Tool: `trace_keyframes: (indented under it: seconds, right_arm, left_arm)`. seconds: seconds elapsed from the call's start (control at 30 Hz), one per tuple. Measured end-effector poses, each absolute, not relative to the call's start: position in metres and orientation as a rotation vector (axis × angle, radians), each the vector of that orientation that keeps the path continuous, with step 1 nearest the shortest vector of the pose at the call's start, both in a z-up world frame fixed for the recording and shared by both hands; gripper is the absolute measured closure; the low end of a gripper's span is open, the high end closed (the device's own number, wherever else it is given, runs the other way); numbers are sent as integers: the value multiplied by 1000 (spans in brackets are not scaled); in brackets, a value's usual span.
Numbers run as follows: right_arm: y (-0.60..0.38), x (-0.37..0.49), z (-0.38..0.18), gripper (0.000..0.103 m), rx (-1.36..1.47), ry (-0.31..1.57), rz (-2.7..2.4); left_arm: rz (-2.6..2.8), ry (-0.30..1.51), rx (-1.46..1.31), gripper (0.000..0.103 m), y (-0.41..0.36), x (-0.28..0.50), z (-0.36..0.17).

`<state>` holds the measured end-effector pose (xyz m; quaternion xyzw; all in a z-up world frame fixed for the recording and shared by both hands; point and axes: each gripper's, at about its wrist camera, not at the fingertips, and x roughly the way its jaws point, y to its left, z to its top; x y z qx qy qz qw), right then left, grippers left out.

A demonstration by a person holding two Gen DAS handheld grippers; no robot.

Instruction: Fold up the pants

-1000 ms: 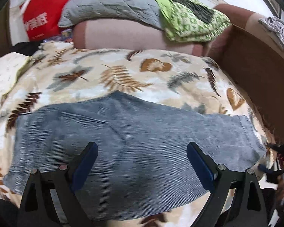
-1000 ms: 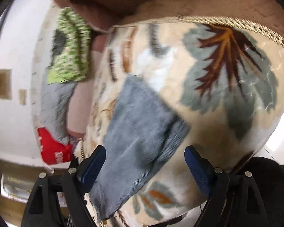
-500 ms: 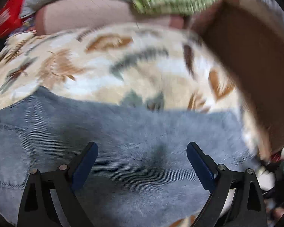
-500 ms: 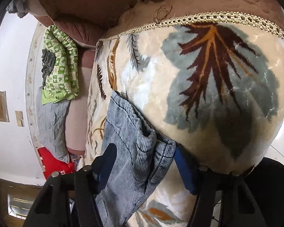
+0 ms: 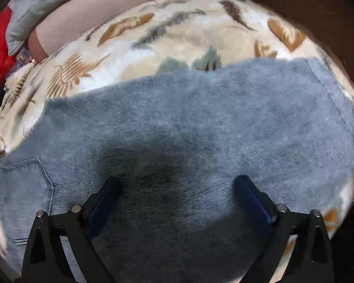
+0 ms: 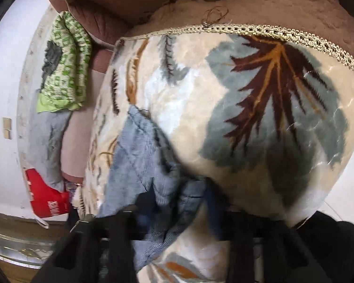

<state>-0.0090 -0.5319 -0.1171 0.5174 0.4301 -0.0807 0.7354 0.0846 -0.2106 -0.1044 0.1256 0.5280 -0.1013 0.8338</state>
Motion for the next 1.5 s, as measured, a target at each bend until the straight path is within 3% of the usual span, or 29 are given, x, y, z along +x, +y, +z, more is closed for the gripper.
trace_keyframes:
  seconds: [0.07, 0.2, 0.27, 0.43, 0.6, 0.73, 0.8, 0.83, 0.87, 0.9, 1.07, 1.27, 1.33, 1.37, 1.5]
  right_arm:
    - [-531, -5, -112, 74, 1099, 962, -175]
    - [-526, 1, -100, 76, 1027, 968, -189]
    - [-517, 6, -84, 76, 952, 958, -203]
    - [-478, 20, -25, 77, 721, 904, -185]
    - [-370, 32, 54, 77, 407, 794, 11]
    - [-252, 16, 56, 76, 197, 780, 239]
    - [-206, 13, 17, 73, 161, 865, 340]
    - [-189, 16, -11, 61, 167, 940, 380]
    - [-172, 23, -51, 40, 187, 1041, 432]
    - [-164, 25, -79, 36, 206, 1106, 450]
    - [-203, 6, -57, 16, 413, 964, 502]
    - [-304, 13, -64, 11, 812, 898, 414]
    - [-317, 29, -110, 17, 912, 1094, 386]
    - [-326, 31, -116, 17, 962, 1089, 417]
    - [-341, 46, -68, 17, 902, 1037, 464]
  left_arm:
    - [-218, 1147, 225, 1, -207, 85, -93]
    - [-237, 1037, 171, 1, -204, 79, -67]
    - [-264, 1199, 252, 0, -216, 88, -105]
    - [-326, 1208, 196, 0, -208, 93, -98]
    - [-297, 1123, -88, 1, -123, 84, -62]
    - [-136, 1037, -273, 1, -24, 56, -42]
    - [-37, 1015, -308, 1, 19, 40, -44]
    - [0, 1017, -319, 1, 34, 35, -46]
    - [29, 1021, -329, 1, 45, 28, -47]
    - [44, 1021, -331, 1, 50, 23, -46]
    - [-13, 964, -318, 1, 32, 20, -20]
    - [-226, 920, -256, 1, -50, 27, -13]
    - [-180, 1095, -116, 1, -82, 45, -62]
    - [-159, 1196, -51, 1, -91, 50, -88]
    - [-144, 1113, 46, 2, -107, 37, -85]
